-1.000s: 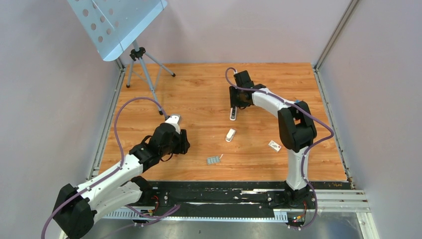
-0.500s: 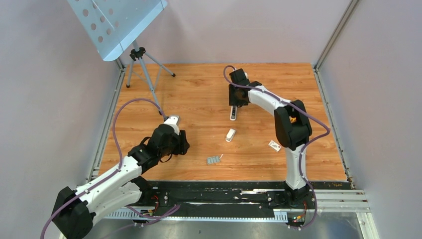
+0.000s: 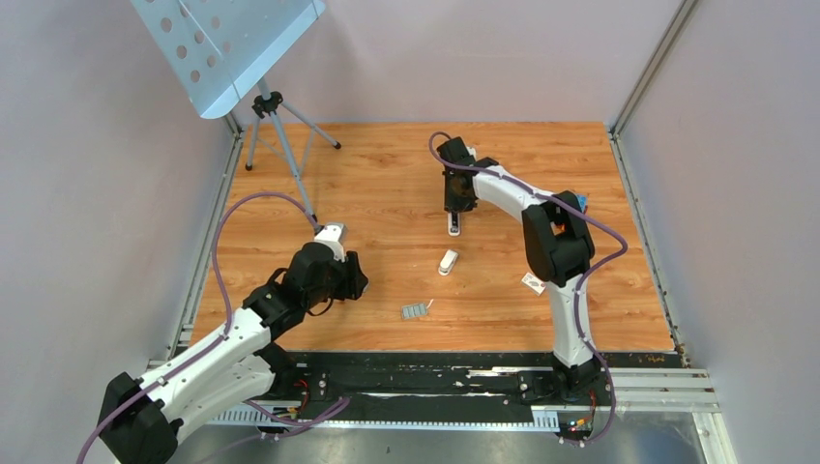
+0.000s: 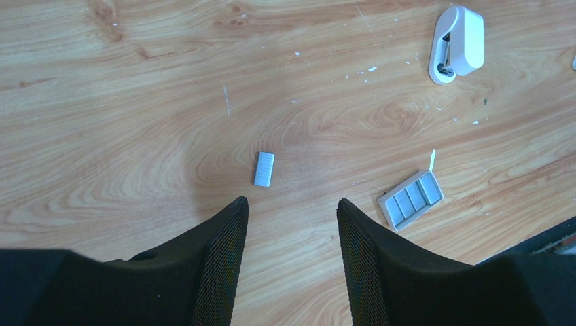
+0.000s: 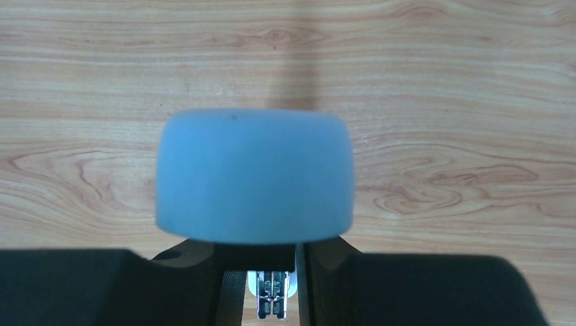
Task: Load the staples into the stapler
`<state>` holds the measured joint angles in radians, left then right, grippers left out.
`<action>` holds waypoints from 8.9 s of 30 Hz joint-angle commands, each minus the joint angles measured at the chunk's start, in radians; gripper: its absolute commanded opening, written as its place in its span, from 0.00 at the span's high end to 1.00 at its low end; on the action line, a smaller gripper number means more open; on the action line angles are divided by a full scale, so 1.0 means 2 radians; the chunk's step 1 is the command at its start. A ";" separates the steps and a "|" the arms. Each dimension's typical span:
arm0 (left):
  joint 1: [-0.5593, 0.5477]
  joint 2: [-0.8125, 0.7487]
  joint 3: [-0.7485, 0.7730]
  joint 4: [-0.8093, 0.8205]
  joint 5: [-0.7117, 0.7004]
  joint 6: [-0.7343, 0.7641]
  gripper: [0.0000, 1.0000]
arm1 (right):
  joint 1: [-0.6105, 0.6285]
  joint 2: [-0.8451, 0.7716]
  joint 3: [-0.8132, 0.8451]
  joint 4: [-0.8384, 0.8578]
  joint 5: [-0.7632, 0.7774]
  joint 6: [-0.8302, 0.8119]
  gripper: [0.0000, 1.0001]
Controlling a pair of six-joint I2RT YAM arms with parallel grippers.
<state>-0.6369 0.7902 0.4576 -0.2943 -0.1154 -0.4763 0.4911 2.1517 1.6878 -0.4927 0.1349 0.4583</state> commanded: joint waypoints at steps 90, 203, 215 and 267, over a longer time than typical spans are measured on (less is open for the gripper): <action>0.003 0.293 0.093 0.024 -0.033 0.081 0.60 | 0.150 -0.661 -0.447 -0.020 0.120 0.019 0.19; -0.061 0.415 0.265 0.021 -0.008 0.057 0.82 | 0.150 -0.621 -0.463 -0.017 0.159 0.027 0.00; -0.060 0.424 0.259 0.027 -0.016 0.063 0.82 | 0.150 -0.624 -0.467 -0.017 0.160 0.025 0.00; -0.060 0.395 0.275 0.010 -0.024 0.067 0.81 | 0.150 -0.626 -0.471 -0.015 0.160 0.028 0.00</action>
<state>-0.7506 1.6264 0.9817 -0.2699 -0.1513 -0.3504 0.7994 0.9012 0.7605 -0.5159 0.4320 0.5224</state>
